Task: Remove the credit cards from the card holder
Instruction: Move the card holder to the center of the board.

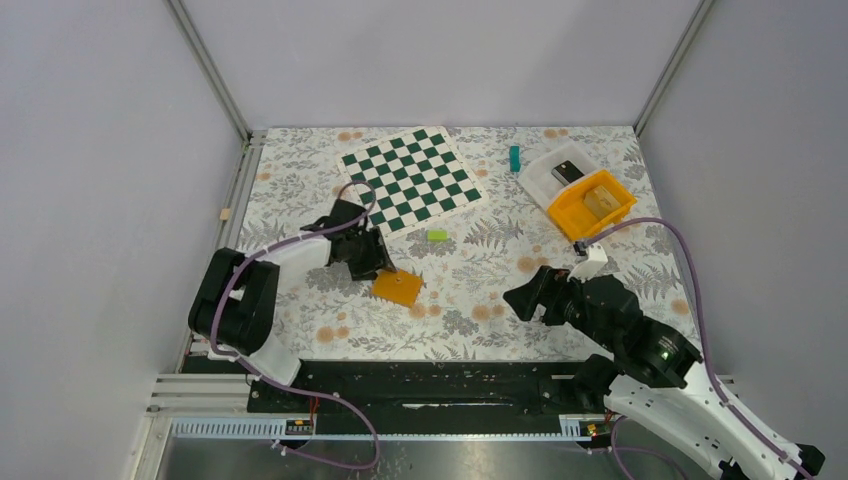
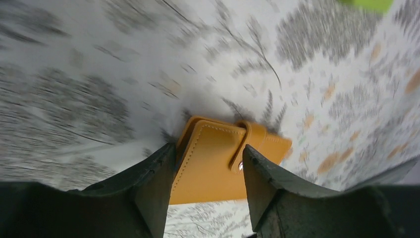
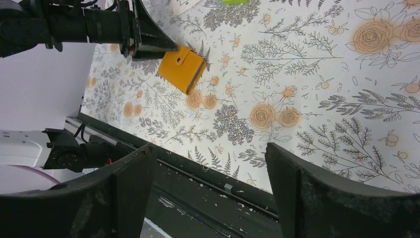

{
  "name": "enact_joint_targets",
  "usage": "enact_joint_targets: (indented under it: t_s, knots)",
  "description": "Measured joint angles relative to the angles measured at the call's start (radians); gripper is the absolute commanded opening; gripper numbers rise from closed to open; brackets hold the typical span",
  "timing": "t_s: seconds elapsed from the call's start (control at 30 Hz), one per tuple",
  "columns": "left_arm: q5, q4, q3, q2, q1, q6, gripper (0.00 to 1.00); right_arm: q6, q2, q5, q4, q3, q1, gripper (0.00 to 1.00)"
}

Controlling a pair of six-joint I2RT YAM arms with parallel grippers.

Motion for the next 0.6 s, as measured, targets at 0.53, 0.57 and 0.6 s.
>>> enact_joint_targets:
  t_s: [0.53,0.57,0.6]
  knots:
    - [0.206,0.314,-0.042,0.054,-0.319,-0.066,0.55,-0.059,0.332,-0.123,0.192,-0.089,0.001,0.60]
    - [0.207,0.338,-0.050,0.045,-0.321,-0.082,0.56,-0.065,0.352,-0.123,0.206,-0.092,0.001,0.60]
    - [0.205,0.352,-0.061,0.026,-0.319,-0.096,0.56,-0.074,0.386,-0.124,0.220,-0.093,0.001,0.60]
